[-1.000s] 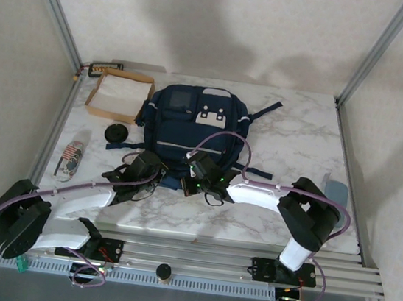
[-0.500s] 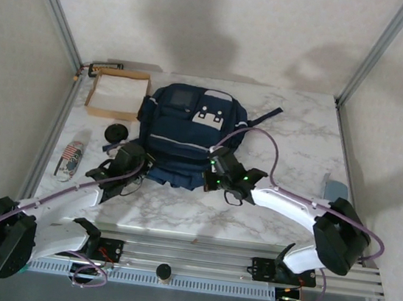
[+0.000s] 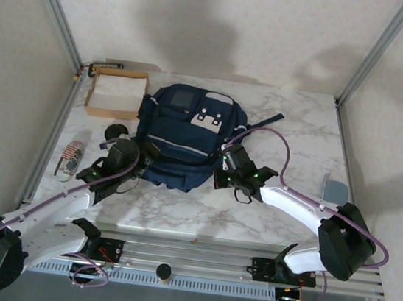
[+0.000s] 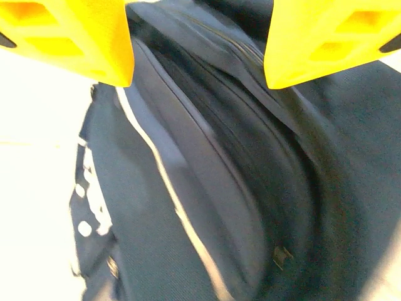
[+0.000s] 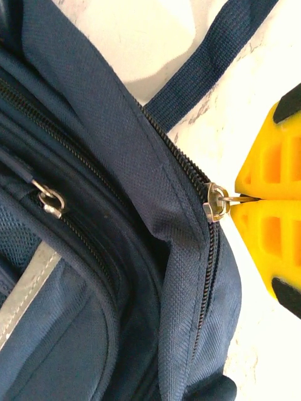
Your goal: Pack the student bag
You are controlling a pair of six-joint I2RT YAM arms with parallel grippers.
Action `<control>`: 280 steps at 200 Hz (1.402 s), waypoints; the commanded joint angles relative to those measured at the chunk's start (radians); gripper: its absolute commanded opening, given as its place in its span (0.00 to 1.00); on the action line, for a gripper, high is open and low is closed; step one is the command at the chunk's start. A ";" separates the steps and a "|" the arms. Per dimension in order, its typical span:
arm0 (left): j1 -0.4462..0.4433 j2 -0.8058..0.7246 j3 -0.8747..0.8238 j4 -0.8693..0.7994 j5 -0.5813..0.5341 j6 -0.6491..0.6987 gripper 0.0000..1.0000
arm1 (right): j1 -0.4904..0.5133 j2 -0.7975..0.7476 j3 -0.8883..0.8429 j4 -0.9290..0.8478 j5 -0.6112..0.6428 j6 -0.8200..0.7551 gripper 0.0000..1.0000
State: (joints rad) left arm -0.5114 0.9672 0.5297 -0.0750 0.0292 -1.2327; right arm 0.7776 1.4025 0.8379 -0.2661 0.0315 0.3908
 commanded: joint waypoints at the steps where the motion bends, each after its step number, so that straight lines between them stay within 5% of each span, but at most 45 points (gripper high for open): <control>1: -0.115 0.023 -0.026 0.075 -0.036 -0.168 0.59 | 0.008 0.004 -0.015 0.046 -0.046 -0.021 0.00; 50: -0.300 0.260 0.077 0.202 -0.118 -0.390 0.57 | 0.008 0.021 -0.052 0.106 -0.079 -0.020 0.00; 96: -0.325 0.424 0.131 0.215 -0.177 -0.521 0.52 | 0.008 0.027 -0.063 0.108 -0.055 -0.025 0.00; 118: -0.322 0.442 0.134 0.190 -0.238 -0.547 0.40 | 0.007 0.026 -0.062 0.103 -0.031 -0.027 0.00; 167: -0.295 0.424 0.137 0.088 -0.301 -0.498 0.00 | -0.078 0.032 -0.059 0.078 0.049 -0.024 0.00; 208: -0.280 0.332 0.093 -0.002 -0.302 -0.391 0.00 | -0.250 0.069 -0.021 0.134 0.060 -0.035 0.00; 280: -0.235 0.144 0.001 -0.142 -0.304 -0.250 0.00 | -0.339 0.249 0.157 0.186 0.060 -0.043 0.00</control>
State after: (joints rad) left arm -0.7975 1.1694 0.5636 -0.0238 -0.1539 -1.5768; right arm 0.5003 1.6421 0.9340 -0.0975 -0.0620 0.3428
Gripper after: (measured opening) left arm 0.052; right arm 0.058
